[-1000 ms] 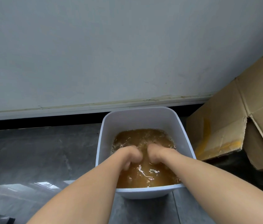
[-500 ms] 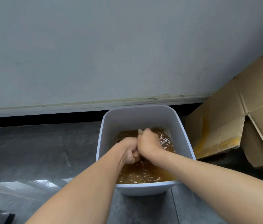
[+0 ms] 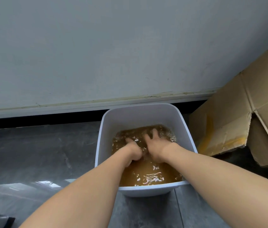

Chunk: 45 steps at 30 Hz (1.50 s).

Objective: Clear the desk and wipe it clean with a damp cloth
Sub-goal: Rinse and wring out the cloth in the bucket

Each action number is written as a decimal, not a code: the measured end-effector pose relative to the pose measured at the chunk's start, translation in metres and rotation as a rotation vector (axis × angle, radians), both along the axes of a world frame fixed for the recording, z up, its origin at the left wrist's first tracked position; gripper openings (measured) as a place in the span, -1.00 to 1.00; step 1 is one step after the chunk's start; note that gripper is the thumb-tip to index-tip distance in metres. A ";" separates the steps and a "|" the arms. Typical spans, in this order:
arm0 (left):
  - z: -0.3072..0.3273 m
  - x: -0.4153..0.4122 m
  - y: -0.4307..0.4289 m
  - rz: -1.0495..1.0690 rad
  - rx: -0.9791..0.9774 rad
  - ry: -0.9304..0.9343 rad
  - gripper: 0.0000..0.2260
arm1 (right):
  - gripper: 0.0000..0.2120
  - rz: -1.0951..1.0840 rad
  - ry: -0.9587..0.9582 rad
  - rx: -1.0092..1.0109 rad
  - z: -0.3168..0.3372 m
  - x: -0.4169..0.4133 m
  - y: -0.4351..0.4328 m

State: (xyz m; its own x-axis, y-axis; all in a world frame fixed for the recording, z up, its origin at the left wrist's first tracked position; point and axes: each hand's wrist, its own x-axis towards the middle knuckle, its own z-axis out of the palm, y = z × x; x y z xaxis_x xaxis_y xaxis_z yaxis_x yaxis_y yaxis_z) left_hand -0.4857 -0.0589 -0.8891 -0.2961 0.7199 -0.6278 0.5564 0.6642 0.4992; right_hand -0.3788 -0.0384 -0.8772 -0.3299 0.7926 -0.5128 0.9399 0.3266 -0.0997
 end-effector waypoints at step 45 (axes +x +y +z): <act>-0.004 -0.009 0.004 0.331 -0.056 -0.530 -0.69 | -0.76 -0.783 0.714 -0.096 0.014 -0.032 -0.015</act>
State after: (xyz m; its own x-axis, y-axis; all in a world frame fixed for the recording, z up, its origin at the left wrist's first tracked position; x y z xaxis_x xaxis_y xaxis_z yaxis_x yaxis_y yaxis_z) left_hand -0.4950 -0.0549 -0.8933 -0.1357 0.6050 -0.7845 0.0026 0.7921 0.6104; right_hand -0.4109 -0.0535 -0.8635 0.0056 0.8806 -0.4738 0.5984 -0.3825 -0.7040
